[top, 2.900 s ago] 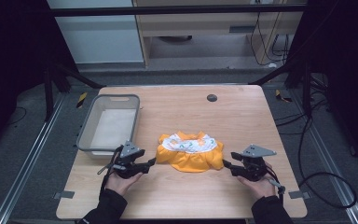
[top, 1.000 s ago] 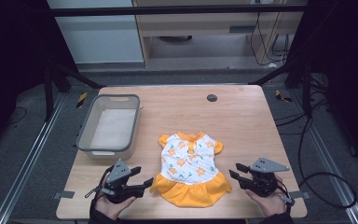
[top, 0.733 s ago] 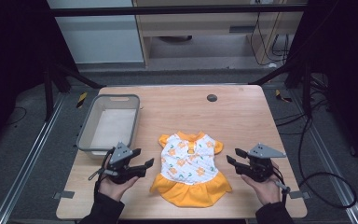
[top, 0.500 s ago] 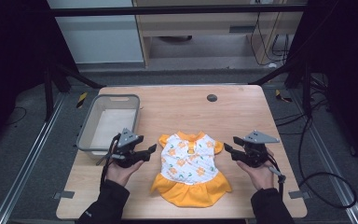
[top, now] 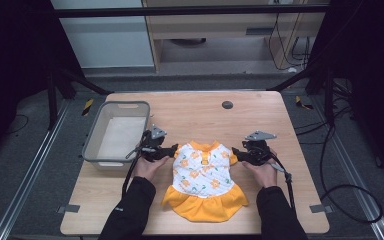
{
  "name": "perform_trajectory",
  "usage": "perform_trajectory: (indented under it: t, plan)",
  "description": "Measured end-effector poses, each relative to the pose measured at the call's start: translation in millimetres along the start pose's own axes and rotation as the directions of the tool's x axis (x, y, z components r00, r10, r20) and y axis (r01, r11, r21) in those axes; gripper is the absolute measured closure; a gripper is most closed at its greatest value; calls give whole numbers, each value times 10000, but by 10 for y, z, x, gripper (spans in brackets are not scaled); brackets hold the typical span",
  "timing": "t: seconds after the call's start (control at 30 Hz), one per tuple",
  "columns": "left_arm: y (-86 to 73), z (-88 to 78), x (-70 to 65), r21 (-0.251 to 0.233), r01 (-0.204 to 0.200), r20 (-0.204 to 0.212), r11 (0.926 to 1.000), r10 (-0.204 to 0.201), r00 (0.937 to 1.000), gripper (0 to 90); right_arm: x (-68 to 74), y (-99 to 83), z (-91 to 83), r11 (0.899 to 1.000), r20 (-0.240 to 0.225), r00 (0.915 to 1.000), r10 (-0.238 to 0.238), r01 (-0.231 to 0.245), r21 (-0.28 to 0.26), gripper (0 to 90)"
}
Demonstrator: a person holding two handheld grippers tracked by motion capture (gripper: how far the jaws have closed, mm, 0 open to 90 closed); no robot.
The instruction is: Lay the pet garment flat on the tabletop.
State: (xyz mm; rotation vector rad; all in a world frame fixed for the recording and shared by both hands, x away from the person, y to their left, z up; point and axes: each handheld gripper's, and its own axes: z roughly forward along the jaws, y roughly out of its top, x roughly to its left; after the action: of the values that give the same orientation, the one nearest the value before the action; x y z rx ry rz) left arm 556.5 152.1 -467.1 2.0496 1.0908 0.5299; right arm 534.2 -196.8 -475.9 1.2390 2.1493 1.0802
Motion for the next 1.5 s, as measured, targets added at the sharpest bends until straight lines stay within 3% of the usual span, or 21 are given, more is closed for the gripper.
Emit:
perform_trajectory:
  t: [0.07,0.13,0.3,0.43,0.53,0.77,0.93,0.97,1.0,1.03,1.07,1.13,1.17,1.2,1.23,1.33,1.37,1.4,1.43,1.47,1.5]
  plan:
    - [-19,54,1,126,47,-14,9999,-47,10000,359,-8,-19,50,9998,5,10000,-71,71,180,486]
    - [-84,185,-3,631,-22,1,9980,22,10000,370,-15,-42,96,9992,-10,9998,-181,181,344,500]
    - [-145,261,-15,792,-43,121,9969,33,9999,400,5,-103,208,9954,-40,9992,-397,399,873,534]
    - [-180,265,-13,854,-93,203,9963,75,9998,439,25,-116,244,9946,-139,9990,-417,428,945,582]
    - [-203,252,-63,624,-229,368,9978,207,9991,563,50,-119,247,9944,-308,9991,-297,327,1005,671]
    - [-174,244,-141,861,-156,540,9962,109,9985,830,96,-118,245,9945,-496,9984,-252,301,1002,846]
    - [-173,181,-156,674,-305,407,9973,277,9988,870,100,-103,203,9967,-693,9975,-116,171,796,869]
    - [-145,106,-135,323,-252,413,9992,239,9989,870,89,-69,153,9990,-792,9967,-171,204,407,870]
    - [-145,106,-135,323,-252,413,9992,239,9989,870,89,-69,153,9990,-792,9967,-171,204,407,870]
    - [-74,-5,-114,-127,-174,417,9998,179,9990,870,72,4,72,9997,-890,9958,-194,182,-140,872]
    - [-74,-5,-114,-127,-174,417,9998,179,9990,870,72,4,72,9997,-890,9958,-194,182,-140,872]
    - [96,-152,-96,-681,-386,359,9969,411,9985,870,79,190,-60,9936,-810,9959,-404,314,-1089,871]
    - [96,-152,-96,-681,-386,359,9969,411,9985,870,79,190,-60,9936,-810,9959,-404,314,-1089,871]
    - [226,-219,-90,-1028,-489,247,9935,517,9984,869,86,334,-118,9866,-647,9968,-471,363,-1591,871]
    - [226,-219,-90,-1028,-489,247,9935,517,9984,868,86,334,-118,9866,-647,9968,-471,363,-1591,871]
    - [417,-234,-59,-1412,-562,-170,9884,544,9984,855,83,533,-127,9744,-162,9976,-676,625,-2161,865]
    - [466,-207,-33,-1400,-395,-330,9894,352,9988,855,79,592,-104,9701,49,9977,-669,662,-2335,855]
    - [523,-127,26,-1328,-142,-810,9910,35,9967,691,71,684,0,9732,642,9954,-714,837,-2141,784]
    - [529,-106,56,-1197,13,-918,9928,-124,9957,618,75,699,30,9746,950,9921,-823,1000,-2006,734]
    - [529,-106,56,-1197,13,-918,9928,-124,9957,571,75,699,30,9746,950,9921,-823,1000,-2006,734]
    - [517,-107,89,-1098,199,-833,9938,-291,9961,534,85,702,65,9760,1140,9897,-869,1075,-1893,679]
